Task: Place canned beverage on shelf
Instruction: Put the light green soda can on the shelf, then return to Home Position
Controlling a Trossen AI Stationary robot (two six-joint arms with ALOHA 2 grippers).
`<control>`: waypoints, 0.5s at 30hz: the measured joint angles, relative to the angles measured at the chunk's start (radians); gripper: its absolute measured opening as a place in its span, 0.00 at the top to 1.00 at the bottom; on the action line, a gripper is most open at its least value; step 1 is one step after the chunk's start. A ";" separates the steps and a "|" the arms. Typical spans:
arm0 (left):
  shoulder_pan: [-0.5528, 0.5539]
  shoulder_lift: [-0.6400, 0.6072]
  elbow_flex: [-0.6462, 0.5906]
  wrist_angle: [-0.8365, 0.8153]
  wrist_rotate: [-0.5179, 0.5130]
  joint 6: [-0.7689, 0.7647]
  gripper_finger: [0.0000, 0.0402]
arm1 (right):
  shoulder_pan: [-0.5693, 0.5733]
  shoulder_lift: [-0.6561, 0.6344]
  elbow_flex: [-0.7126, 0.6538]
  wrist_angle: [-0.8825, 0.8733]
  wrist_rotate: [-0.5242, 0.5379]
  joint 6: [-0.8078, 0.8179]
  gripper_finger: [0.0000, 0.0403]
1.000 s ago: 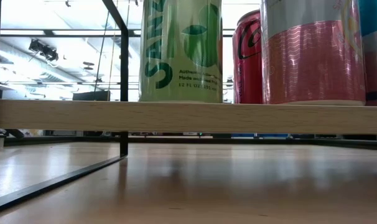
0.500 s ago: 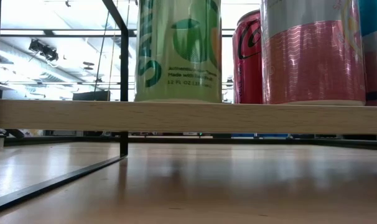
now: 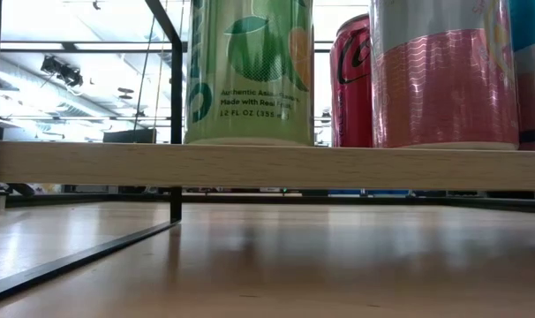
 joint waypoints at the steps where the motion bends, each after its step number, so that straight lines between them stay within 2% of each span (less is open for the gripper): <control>1: 0.000 0.000 0.000 -0.001 0.000 -0.002 0.11 | 0.000 0.000 0.000 0.000 0.000 0.000 0.14; 7: 0.000 0.000 0.000 0.001 -0.002 -0.074 0.11 | 0.000 0.000 0.000 0.000 0.000 0.000 0.14; 15: -0.006 0.000 0.000 0.035 -0.005 -0.080 0.11 | 0.000 0.000 0.000 0.000 0.000 0.000 0.14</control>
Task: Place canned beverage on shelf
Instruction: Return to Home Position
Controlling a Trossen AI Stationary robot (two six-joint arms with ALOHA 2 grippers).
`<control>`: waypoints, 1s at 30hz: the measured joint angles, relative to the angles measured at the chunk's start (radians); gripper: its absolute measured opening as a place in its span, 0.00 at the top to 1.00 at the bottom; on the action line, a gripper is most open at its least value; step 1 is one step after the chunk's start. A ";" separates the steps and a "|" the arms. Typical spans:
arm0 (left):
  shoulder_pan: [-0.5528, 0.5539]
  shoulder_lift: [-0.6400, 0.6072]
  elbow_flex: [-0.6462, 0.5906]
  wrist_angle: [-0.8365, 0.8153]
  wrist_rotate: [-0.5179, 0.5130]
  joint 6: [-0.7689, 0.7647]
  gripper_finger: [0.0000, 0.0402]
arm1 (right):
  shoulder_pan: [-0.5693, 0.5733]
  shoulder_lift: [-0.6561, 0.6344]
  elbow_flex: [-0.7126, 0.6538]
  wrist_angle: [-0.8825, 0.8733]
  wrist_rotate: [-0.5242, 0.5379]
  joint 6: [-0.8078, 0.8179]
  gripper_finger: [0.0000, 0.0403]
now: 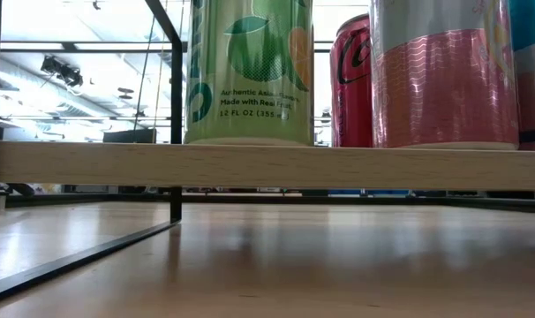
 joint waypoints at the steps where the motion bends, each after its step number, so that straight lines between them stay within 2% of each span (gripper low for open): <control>1: -0.001 0.000 0.000 0.004 0.000 0.000 0.11 | 0.000 0.000 0.000 0.000 0.000 0.000 0.14; 5: -0.009 0.000 0.000 0.024 -0.004 -0.001 0.11 | 0.000 0.000 0.000 0.000 0.000 0.000 0.14; 8: -0.013 0.000 0.009 0.024 -0.058 -0.053 0.11 | 0.000 0.000 0.000 -0.001 0.000 0.000 0.14; 15: 0.018 -0.005 0.180 -0.186 -0.112 -0.258 0.13 | 0.000 0.000 0.000 -0.048 0.000 0.009 0.14; 22: 0.080 -0.121 0.138 -0.318 -0.121 -0.431 0.23 | -0.004 -0.032 -0.070 0.009 -0.002 -0.007 0.14; 26: 0.083 -0.169 0.138 -0.307 -0.170 -0.429 0.30 | -0.005 -0.084 -0.107 0.033 -0.025 -0.007 0.14; 30: 0.073 -0.211 0.138 -0.287 -0.238 -0.413 0.37 | -0.009 -0.163 -0.203 0.091 -0.034 -0.011 0.14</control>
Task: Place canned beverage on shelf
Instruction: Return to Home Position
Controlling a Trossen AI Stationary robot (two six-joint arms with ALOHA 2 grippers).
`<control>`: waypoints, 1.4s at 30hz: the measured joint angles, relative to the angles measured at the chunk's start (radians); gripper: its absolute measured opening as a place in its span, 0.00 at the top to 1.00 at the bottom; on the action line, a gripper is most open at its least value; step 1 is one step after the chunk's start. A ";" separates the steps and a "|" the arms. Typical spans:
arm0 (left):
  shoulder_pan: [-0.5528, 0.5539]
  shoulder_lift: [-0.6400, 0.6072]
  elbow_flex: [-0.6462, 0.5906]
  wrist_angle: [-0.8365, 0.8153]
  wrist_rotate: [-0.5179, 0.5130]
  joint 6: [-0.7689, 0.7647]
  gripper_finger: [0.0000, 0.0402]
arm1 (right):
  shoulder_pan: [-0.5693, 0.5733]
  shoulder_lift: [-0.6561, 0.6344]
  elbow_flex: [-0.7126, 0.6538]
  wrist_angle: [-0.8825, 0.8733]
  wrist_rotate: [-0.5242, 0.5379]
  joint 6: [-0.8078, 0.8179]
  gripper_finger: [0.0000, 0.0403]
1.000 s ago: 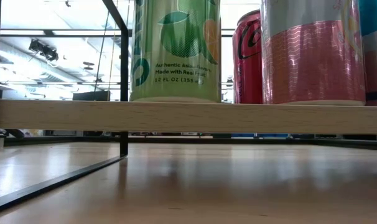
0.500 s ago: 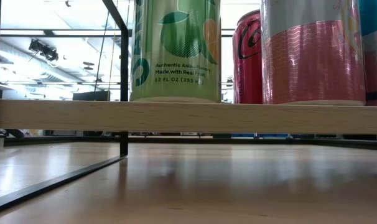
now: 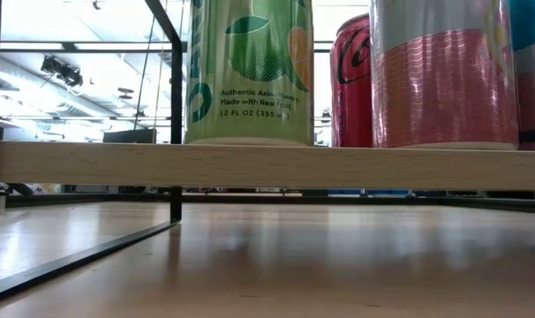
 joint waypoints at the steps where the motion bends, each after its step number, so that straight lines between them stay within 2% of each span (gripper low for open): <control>1: -0.001 -0.007 0.000 0.018 -0.015 0.011 0.39 | -0.006 -0.025 -0.026 0.019 -0.005 0.000 0.14; 11: -0.023 -0.014 -0.007 0.110 -0.048 0.110 0.52 | -0.055 -0.319 -0.249 0.158 -0.060 -0.004 0.14; 18: 0.001 -0.046 -0.151 0.243 -0.034 0.163 0.54 | -0.108 -0.474 -0.360 0.178 -0.130 -0.009 0.14; 22: 0.029 -0.105 -0.324 0.365 0.015 0.205 0.55 | -0.129 -0.549 -0.408 0.205 -0.209 -0.027 0.14; 27: 0.088 -0.280 -0.571 0.615 0.102 0.239 0.55 | -0.169 -0.624 -0.480 0.278 -0.276 -0.052 0.14; 34: 0.190 -0.557 -0.916 0.916 0.112 0.216 0.55 | -0.236 -0.705 -0.536 0.292 -0.379 -0.045 0.14; 42: 0.275 -0.835 -1.314 1.248 0.122 0.163 0.55 | -0.301 -0.783 -0.593 0.284 -0.411 -0.025 0.14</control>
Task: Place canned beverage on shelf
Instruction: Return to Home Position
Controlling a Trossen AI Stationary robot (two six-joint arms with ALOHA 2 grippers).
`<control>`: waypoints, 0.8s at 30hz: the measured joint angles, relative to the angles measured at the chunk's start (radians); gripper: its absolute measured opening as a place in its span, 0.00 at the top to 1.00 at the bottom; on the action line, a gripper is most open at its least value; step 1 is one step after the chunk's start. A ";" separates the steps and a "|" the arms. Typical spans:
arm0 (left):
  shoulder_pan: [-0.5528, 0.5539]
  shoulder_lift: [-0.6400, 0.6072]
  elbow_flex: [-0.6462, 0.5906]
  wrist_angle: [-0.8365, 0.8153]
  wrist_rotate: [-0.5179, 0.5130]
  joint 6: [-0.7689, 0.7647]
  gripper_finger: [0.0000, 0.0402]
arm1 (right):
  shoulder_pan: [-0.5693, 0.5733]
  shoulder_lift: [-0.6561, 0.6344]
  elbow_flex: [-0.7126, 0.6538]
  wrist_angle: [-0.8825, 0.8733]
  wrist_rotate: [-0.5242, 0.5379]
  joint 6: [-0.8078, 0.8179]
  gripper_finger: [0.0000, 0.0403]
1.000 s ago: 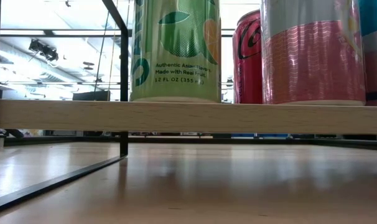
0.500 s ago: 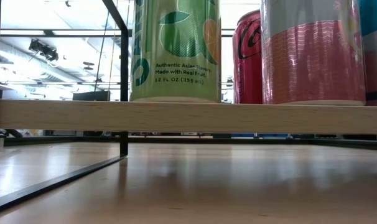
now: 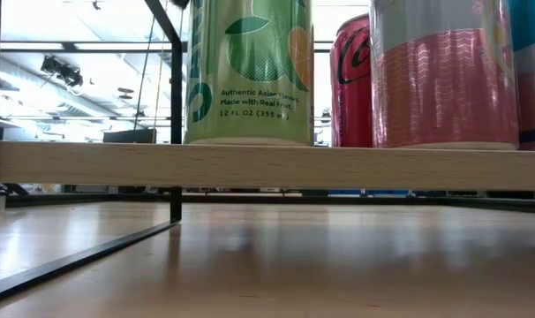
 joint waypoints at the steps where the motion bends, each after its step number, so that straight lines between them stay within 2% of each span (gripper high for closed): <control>1: 0.009 -0.037 -0.052 0.042 0.002 -0.008 0.55 | -0.007 -0.008 -0.005 0.003 -0.007 0.000 0.14; 9: 0.061 -0.290 -0.420 0.252 0.003 -0.109 0.55 | -0.064 -0.065 -0.043 -0.007 -0.045 0.009 0.14; 14: 0.076 -0.418 -0.549 0.276 0.003 -0.154 0.55 | -0.093 -0.074 -0.064 -0.019 -0.065 0.034 0.14; 24: 0.075 -0.663 -0.823 0.425 0.003 -0.220 0.55 | -0.168 -0.077 -0.092 -0.040 -0.096 0.082 0.14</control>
